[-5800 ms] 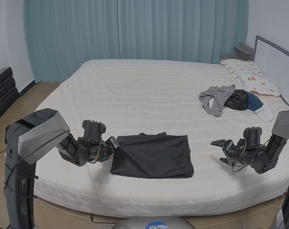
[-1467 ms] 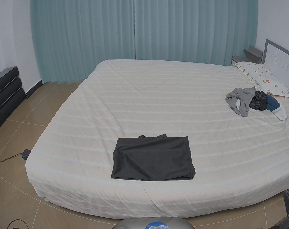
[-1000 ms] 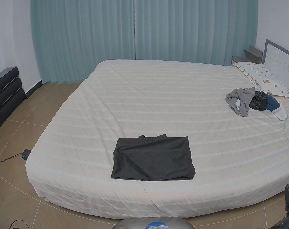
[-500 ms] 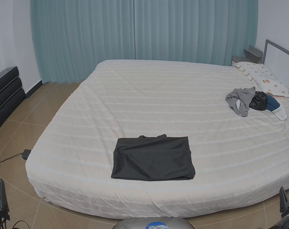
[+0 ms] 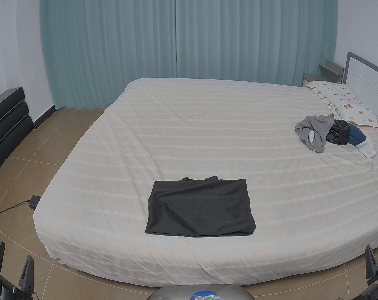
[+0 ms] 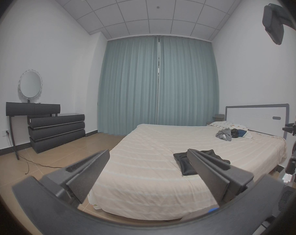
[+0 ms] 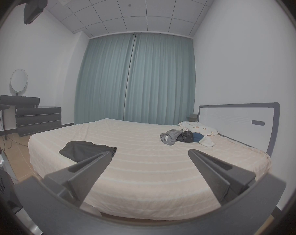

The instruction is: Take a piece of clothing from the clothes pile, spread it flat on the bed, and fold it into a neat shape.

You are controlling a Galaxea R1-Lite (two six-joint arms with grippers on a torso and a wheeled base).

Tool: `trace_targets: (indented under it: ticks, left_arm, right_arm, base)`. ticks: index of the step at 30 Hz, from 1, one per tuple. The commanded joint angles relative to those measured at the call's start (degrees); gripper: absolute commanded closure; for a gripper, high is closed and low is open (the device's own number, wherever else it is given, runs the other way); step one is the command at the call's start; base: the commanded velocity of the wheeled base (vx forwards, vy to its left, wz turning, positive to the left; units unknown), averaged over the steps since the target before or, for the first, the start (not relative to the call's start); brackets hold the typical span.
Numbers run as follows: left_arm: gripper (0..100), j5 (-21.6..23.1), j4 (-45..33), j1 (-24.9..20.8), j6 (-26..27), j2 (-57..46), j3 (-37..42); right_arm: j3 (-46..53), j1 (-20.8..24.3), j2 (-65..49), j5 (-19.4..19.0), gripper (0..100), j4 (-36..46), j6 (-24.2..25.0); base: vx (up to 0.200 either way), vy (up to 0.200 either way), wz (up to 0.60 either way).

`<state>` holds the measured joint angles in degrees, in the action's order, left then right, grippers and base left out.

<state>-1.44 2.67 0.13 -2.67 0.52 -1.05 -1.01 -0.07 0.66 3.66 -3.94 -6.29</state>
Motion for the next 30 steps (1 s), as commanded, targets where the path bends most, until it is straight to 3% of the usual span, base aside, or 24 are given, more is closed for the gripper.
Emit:
trace_targets:
  ticks: [1,6,13,30]
  left_arm:
    - [0,0.7,0.1,0.0,0.4,-0.5,0.9]
    - [0,0.5,-4.8,0.0,2.2,-0.5,0.7]
    - [0,0.7,-3.5,0.0,3.0,-0.5,0.9]
    - [0,0.8,-3.5,0.0,2.8,-0.5,0.9]
  right_arm:
    - [0.9,-0.2,-0.6,-0.4,0,0.6,1.1]
    - [0.8,-0.2,-0.6,-0.7,0,3.0,9.3]
    - [0.9,-0.2,-0.6,-2.3,0,4.2,5.8]
    - [1.0,-0.2,-0.7,-2.9,0,3.8,6.6]
  base:
    - [0.0,0.0,0.0]
    - [0.0,0.0,0.0]
    - [0.0,0.0,0.0]
    - [0.0,0.0,0.0]
